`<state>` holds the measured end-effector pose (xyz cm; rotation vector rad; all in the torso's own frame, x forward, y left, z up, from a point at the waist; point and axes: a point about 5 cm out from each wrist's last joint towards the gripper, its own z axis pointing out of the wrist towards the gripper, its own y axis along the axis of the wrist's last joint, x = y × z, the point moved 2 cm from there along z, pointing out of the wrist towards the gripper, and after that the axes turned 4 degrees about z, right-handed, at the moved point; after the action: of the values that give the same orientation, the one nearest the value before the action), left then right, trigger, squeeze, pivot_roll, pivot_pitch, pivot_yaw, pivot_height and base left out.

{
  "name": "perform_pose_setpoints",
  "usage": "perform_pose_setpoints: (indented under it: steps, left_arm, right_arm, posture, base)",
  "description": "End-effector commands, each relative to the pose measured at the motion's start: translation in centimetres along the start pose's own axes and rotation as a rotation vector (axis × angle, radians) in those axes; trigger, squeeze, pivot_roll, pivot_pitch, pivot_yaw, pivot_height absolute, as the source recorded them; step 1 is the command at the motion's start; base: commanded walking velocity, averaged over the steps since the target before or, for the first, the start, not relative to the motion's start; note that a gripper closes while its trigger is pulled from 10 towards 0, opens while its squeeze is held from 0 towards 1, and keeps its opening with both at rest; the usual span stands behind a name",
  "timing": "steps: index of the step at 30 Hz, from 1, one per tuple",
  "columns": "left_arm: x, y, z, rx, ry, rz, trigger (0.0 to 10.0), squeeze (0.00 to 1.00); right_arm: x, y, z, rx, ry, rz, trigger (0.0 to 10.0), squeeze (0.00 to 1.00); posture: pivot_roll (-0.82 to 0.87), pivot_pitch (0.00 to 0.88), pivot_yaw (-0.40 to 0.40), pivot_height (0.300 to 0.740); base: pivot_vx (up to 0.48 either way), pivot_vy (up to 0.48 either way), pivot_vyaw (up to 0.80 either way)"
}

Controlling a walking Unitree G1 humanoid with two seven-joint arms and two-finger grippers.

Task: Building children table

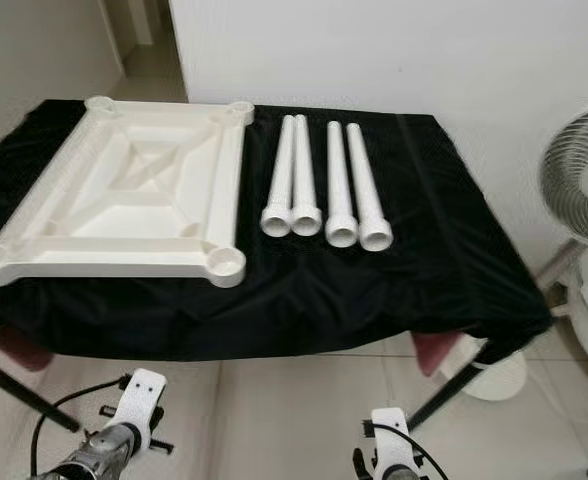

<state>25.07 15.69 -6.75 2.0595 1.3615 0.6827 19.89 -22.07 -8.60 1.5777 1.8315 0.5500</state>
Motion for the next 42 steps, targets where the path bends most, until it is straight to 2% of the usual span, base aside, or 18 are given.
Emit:
perform_pose_setpoints:
  steps: [1, 5, 11, 17, 21, 25, 28, 30, 31, 32, 34, 36, 37, 38, 39, 42]
  left_arm:
    - [-0.6, -0.3, 0.0, 0.014, -0.017, -0.008, 10.0, 0.0]
    - [-0.7, -0.2, 0.1, 0.01, -0.018, -0.004, 10.0, 0.0]
    - [-0.9, 0.0, 0.1, -0.004, -0.044, 0.05, 10.0, 0.0]
    - [-1.7, 0.4, 0.1, -0.032, -0.113, 0.096, 10.0, 0.0]
    - [-2.8, 1.7, 0.2, -0.103, -0.212, 0.137, 10.0, 0.0]
    - [-2.8, 2.6, 0.2, -0.131, -0.226, 0.148, 10.0, 0.0]
    - [-2.0, 3.9, 0.3, -0.175, -0.224, 0.123, 10.0, 0.0]
    - [-2.0, 3.9, 0.3, -0.175, -0.224, 0.123, 10.0, 0.0]
    - [-2.3, 5.2, 0.2, -0.24, -0.271, 0.145, 10.0, 0.0]
    - [-2.3, 5.2, 0.2, -0.24, -0.271, 0.145, 10.0, 0.0]
    - [-3.0, 6.2, -0.1, -0.301, -0.349, 0.166, 10.0, 0.0]
    - [-3.6, 7.1, -0.5, -0.357, -0.445, 0.154, 10.0, 0.0]
    - [-3.6, 7.1, -0.5, -0.357, -0.445, 0.154, 10.0, 0.0]
    - [-4.0, 7.9, -1.1, -0.41, -0.541, 0.169, 10.0, 0.0]
    - [-4.0, 7.9, -1.1, -0.41, -0.541, 0.169, 10.0, 0.0]
    - [-4.3, 8.5, -1.8, -0.449, -0.639, 0.201, 10.0, 0.0]
  right_arm:
    - [0.0, -0.8, -0.2, 0.034, -0.002, 0.003, 10.0, 0.0]
    - [0.0, -0.8, -0.2, 0.034, -0.002, 0.002, 10.0, 0.0]
    - [0.0, -0.5, -0.1, 0.02, 0.007, -0.008, 10.0, 0.0]
    - [0.2, 0.1, 0.0, -0.013, 0.026, -0.007, 10.0, 0.0]
    - [0.6, 1.0, 0.1, -0.063, 0.058, -0.011, 10.0, 0.0]
    - [0.7, 1.6, 0.2, -0.088, 0.071, -0.029, 10.0, 0.0]
    - [0.5, 2.2, 0.3, -0.116, 0.07, -0.019, 10.0, 0.0]
    - [0.5, 2.2, 0.3, -0.116, 0.07, -0.019, 10.0, 0.0]
    - [0.3, 2.8, 0.3, -0.151, 0.081, -0.018, 10.0, 0.0]
    - [0.3, 2.8, 0.3, -0.151, 0.081, -0.018, 10.0, 0.0]
    - [0.4, 3.5, 0.3, -0.186, 0.111, -0.018, 10.0, 0.0]
    - [0.8, 4.1, 0.2, -0.221, 0.168, -0.011, 10.0, 0.0]
    - [0.8, 4.1, 0.2, -0.221, 0.168, -0.011, 10.0, 0.0]
    - [1.3, 4.7, 0.0, -0.262, 0.252, -0.005, 10.0, 0.0]
    - [1.3, 4.7, 0.0, -0.262, 0.252, -0.005, 10.0, 0.0]
    - [1.7, 5.3, -0.4, -0.305, 0.352, 0.004, 10.0, 0.0]
  posture:
    - [-0.01, 0.011, 0.013, 0.74]
    - [-0.01, 0.013, 0.014, 0.74]
    - [0.0, 0.025, 0.013, 0.74]
    - [0.0, 0.045, 0.011, 0.74]
    - [0.0, 0.057, 0.006, 0.74]
    - [0.0, 0.061, 0.004, 0.74]
    - [0.0, 0.065, 0.001, 0.74]
    - [0.0, 0.065, 0.001, 0.74]
    - [0.0, 0.065, 0.0, 0.74]
    - [0.0, 0.065, 0.0, 0.74]
    - [0.0, 0.066, 0.0, 0.74]
    - [0.0, 0.067, 0.001, 0.74]
    - [0.0, 0.067, 0.001, 0.74]
    - [0.0, 0.067, 0.001, 0.74]
    - [0.0, 0.067, 0.001, 0.74]
    - [0.0, 0.07, 0.003, 0.74]
  base:
    - [0.0, 0.345, 0.0]
    - [0.0, 0.0, 0.0]
    - [0.0, 0.0, 0.0]
    - [0.0, 0.0, 0.0]
    - [0.0, 0.0, 0.0]
    - [0.0, 0.0, 0.0]
    - [0.0, 0.0, 0.0]
    - [0.0, 0.0, 0.0]
    - [0.0, 0.0, 0.0]
    - [0.0, 0.0, 0.0]
    - [0.0, 0.0, 0.0]
    - [0.0, 0.0, 0.0]
    - [0.0, 0.0, 0.0]
    - [0.0, 0.0, 0.0]
    - [0.0, 0.0, 0.0]
    - [0.0, 0.0, 0.0]
